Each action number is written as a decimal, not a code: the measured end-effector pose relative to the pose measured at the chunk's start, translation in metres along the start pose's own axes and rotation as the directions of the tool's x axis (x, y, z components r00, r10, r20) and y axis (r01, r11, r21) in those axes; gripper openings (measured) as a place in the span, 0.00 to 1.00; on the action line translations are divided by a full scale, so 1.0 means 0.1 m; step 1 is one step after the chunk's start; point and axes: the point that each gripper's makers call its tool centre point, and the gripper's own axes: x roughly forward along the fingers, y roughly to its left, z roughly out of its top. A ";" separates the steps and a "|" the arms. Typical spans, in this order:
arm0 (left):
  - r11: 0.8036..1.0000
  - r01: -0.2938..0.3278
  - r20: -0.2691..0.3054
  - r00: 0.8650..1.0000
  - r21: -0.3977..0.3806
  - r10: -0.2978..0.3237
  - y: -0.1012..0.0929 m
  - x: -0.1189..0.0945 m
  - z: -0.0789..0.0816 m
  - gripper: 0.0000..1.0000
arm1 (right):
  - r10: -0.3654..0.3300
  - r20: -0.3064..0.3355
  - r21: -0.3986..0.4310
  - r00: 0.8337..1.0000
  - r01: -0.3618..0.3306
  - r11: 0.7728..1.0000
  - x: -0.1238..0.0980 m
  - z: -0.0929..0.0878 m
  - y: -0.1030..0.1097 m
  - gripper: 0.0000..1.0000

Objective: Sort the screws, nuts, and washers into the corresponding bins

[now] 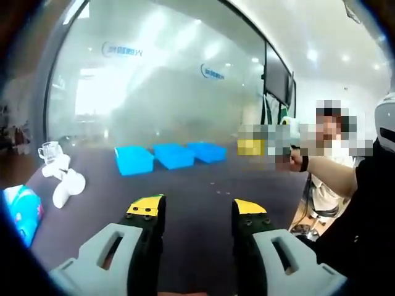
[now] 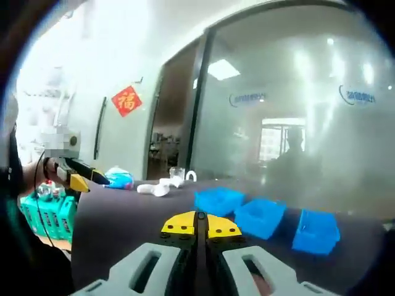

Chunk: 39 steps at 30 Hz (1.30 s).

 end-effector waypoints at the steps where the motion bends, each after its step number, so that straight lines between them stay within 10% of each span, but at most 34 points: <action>1: 1.000 -0.004 0.003 1.000 -0.001 0.004 0.01 0.00 0.00 0.42 | -0.011 0.005 -0.001 1.000 0.011 1.000 0.02 0.03 -0.04 0.01; 24: 0.999 -0.038 0.037 0.999 -0.028 0.039 0.08 0.01 0.05 0.41 | -0.217 -0.053 0.010 0.975 0.218 0.976 1.32 0.05 -1.32 0.01; 39: 0.999 -0.034 0.039 0.999 -0.034 0.036 0.07 -0.02 0.07 0.41 | -0.248 -0.141 -0.018 0.958 0.248 0.969 1.82 -0.11 -1.49 0.01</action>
